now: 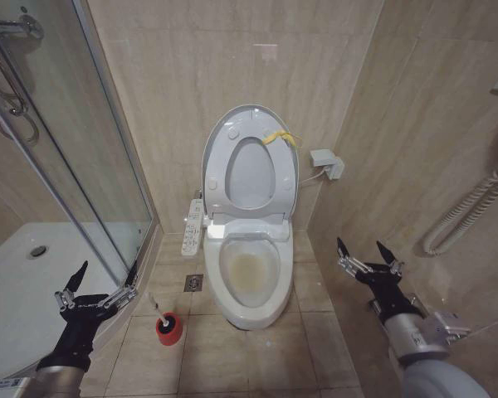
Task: Open the toilet lid, clean the toilet bowl with a toilet brush, close the toilet lid, and flush.
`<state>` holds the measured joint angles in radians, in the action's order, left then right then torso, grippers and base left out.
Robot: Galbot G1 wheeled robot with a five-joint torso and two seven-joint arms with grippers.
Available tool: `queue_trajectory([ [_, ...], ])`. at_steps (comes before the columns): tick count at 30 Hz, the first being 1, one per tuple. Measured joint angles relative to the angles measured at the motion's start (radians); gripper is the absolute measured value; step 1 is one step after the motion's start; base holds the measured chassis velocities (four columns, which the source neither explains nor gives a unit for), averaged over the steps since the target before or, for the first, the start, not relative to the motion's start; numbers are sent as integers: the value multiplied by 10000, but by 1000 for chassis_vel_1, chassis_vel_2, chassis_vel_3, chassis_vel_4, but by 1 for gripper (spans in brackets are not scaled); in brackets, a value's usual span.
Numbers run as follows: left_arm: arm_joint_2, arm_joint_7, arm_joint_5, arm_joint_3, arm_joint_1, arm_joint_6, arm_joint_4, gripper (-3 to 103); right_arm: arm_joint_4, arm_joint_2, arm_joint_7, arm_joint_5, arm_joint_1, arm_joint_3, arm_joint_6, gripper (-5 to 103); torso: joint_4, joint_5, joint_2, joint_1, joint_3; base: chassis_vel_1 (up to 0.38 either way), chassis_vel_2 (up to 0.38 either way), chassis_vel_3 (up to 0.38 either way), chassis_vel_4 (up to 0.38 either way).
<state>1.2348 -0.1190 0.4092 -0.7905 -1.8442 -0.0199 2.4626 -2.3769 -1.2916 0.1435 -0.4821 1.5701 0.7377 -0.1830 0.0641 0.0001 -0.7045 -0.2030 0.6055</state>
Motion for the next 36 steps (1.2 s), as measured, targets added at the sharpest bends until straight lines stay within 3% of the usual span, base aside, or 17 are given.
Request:
queue_trajectory([
  [8, 0, 0, 0, 0, 1, 0, 0, 100, 1051, 672, 261, -670, -1260, -199, -88, 100, 1, 0, 0, 0, 0, 0, 0, 0, 0],
  [15, 0, 0, 0, 0, 1, 1, 0, 100, 3053, 1082, 744, -1253, -4095, -1128, -291, 100, -4, 1, 1, -1, 1, 0, 0, 0, 0],
  [20, 1, 0, 0, 1, 1, 0, 0, 100, 4700, 1341, 842, -1270, -6085, -1889, -2, 100, 0, 0, 0, -3, 1, 0, 0, 0, 0],
  [26, 0, 2, 0, 1, 2, 0, 0, 100, 7100, 1091, 938, -172, -8407, -2667, 674, 100, 0, 1, 1, -3, 1, 0, 0, 0, 0],
  [36, 0, 0, 0, 1, 1, 1, 0, 100, 10124, 436, 1080, 1414, -11001, -3728, 1649, 100, -1, 0, 1, -1, 2, 0, 0, 0, 0],
])
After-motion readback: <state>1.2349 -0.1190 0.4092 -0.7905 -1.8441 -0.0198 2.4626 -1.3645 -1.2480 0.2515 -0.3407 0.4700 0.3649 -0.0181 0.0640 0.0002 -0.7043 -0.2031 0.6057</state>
